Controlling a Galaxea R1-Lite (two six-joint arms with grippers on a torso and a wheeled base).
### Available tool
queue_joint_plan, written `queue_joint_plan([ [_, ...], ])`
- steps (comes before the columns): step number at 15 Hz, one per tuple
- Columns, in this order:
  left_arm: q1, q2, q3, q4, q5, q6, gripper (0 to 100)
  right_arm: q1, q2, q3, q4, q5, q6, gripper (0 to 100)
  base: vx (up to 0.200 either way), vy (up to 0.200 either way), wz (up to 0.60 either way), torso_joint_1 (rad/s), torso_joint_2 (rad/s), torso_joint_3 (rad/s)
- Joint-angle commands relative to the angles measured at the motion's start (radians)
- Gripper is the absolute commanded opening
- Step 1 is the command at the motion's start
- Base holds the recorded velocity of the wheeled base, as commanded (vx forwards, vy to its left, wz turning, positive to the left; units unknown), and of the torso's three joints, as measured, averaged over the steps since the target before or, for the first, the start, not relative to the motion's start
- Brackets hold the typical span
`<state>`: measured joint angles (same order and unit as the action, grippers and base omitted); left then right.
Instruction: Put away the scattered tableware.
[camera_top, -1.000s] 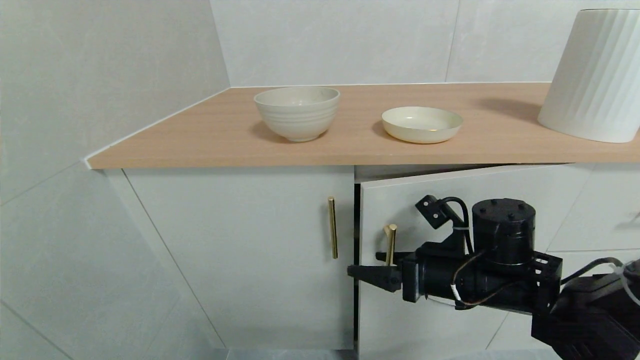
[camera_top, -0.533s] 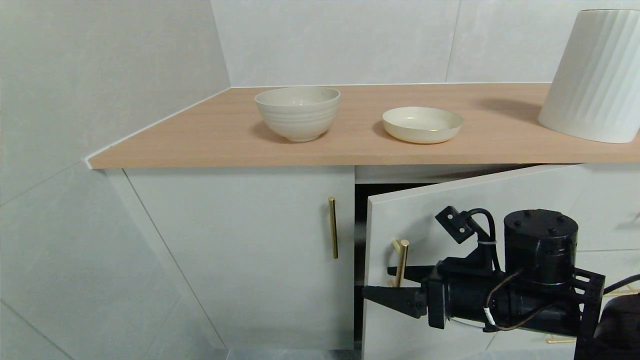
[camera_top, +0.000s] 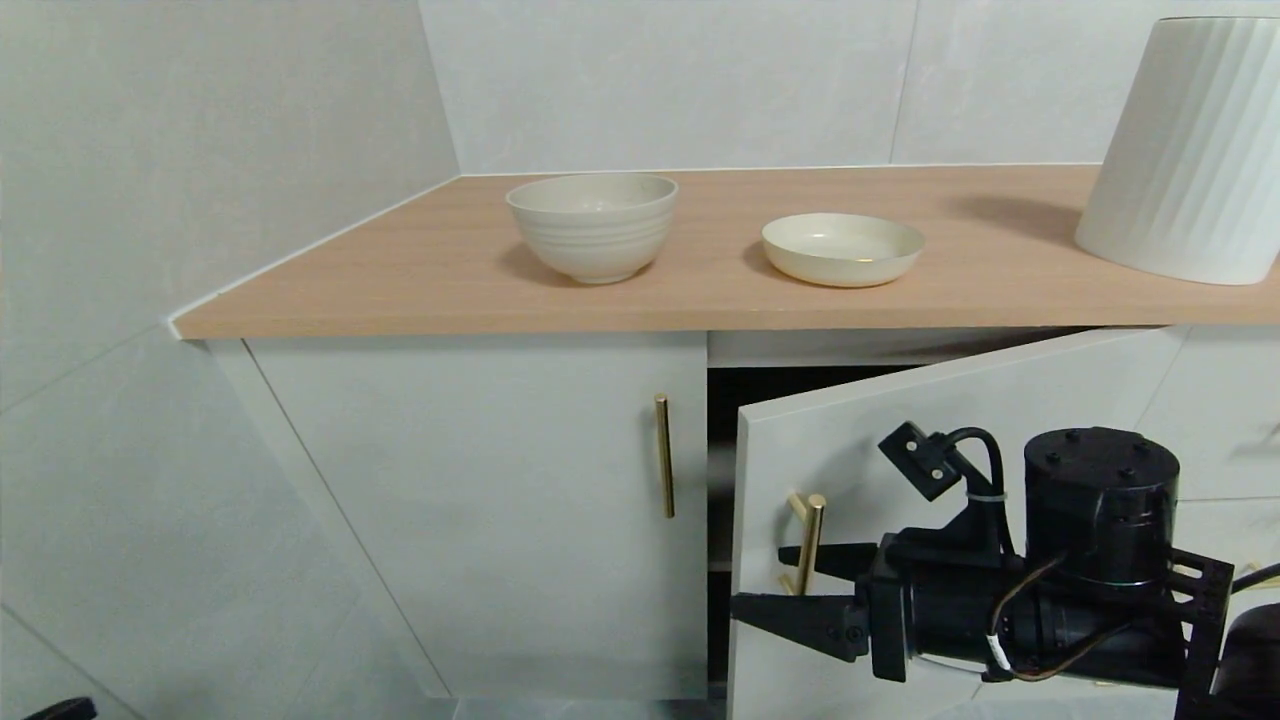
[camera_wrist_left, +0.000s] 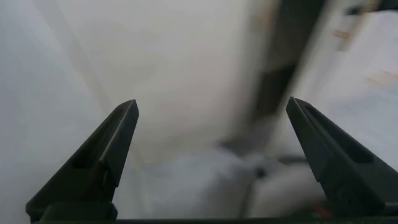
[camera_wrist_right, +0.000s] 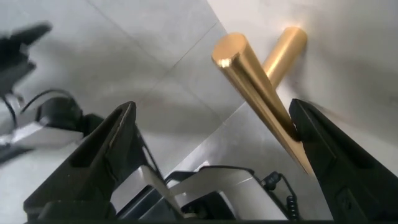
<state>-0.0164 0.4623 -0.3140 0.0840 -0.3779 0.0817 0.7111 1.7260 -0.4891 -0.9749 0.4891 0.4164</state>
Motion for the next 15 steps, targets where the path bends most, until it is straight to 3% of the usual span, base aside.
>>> queue_joint_plan([
  [1,-0.129,0.483,-0.215,0.006,-0.18,-0.014,100,0.008,0.0,0.004,0.001,0.012,0.001,100,0.0,0.0,0.0,0.0,0.0,0.0],
  [3,-0.312,0.702,-0.323,-0.059,-0.184,-0.103,100,0.008,0.0,0.006,0.001,0.012,0.001,100,0.0,0.0,0.0,0.0,0.0,0.0],
  [5,-0.401,0.799,-0.346,-0.185,-0.179,-0.181,100,0.008,-0.002,0.006,-0.001,0.012,0.001,100,0.0,0.0,0.0,0.0,0.0,0.0],
  [6,-0.432,0.84,-0.347,-0.239,-0.173,-0.2,100,0.008,-0.002,0.006,-0.001,0.012,-0.001,100,0.0,0.0,0.0,0.0,0.0,0.0],
  [8,-0.461,0.906,-0.349,-0.303,-0.161,-0.201,100,0.008,-0.002,0.006,-0.001,0.012,-0.001,100,0.0,0.0,0.0,0.0,0.0,0.0],
  [9,-0.474,0.96,-0.349,-0.359,-0.161,-0.201,0,0.008,-0.002,0.006,0.001,0.012,-0.005,100,0.0,0.0,0.0,0.0,0.0,0.0],
  [15,-0.505,1.15,-0.416,-0.484,-0.162,-0.204,0,0.008,-0.002,0.015,-0.001,0.012,-0.005,100,0.0,0.0,0.0,0.0,0.0,0.0],
])
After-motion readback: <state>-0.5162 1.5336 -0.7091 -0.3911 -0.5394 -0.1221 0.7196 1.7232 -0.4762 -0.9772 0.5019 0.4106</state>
